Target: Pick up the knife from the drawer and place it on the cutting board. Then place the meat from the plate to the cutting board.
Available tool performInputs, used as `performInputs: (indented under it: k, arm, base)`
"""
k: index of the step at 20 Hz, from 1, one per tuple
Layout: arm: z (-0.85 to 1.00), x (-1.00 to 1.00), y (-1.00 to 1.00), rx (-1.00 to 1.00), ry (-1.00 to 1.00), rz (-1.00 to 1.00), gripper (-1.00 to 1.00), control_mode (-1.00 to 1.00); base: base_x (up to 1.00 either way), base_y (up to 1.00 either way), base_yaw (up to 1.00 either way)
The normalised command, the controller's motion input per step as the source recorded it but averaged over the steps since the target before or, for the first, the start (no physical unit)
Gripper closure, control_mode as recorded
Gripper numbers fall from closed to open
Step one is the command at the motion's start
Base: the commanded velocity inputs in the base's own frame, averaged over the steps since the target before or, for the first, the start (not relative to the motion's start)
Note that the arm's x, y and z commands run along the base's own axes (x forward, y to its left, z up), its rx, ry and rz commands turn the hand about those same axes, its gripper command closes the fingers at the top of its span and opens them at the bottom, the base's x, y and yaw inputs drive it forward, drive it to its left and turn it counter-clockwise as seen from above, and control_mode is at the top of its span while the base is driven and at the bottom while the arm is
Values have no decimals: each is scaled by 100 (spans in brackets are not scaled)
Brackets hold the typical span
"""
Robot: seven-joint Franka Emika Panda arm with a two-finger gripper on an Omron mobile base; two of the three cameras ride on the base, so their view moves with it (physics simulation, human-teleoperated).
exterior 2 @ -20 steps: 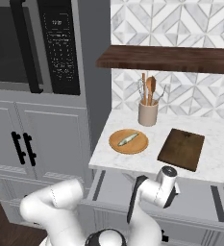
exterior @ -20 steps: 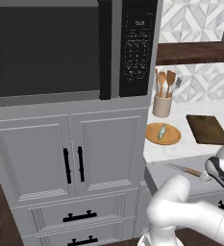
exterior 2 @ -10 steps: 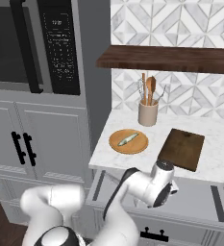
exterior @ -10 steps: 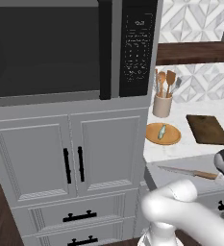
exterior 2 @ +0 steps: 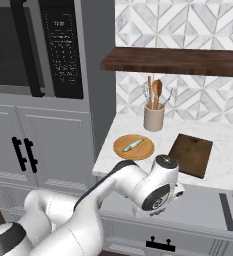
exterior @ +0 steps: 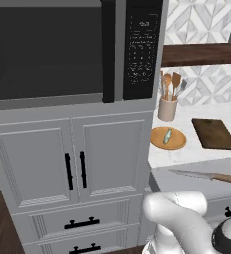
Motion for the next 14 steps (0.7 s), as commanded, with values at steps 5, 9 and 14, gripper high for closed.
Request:
performInputs:
  k: [5, 9, 14]
  arm:
    - [100, -80, 6, -2, 0, 7, 100, -100]
    - [100, -54, 0, 0, 0, 2, 100, -100]
    - [95, 11, -13, 0, 0, -4, 100, -100]
  base:
    - [0, 0, 0]
    - [0, 0, 0]
    - [0, 0, 0]
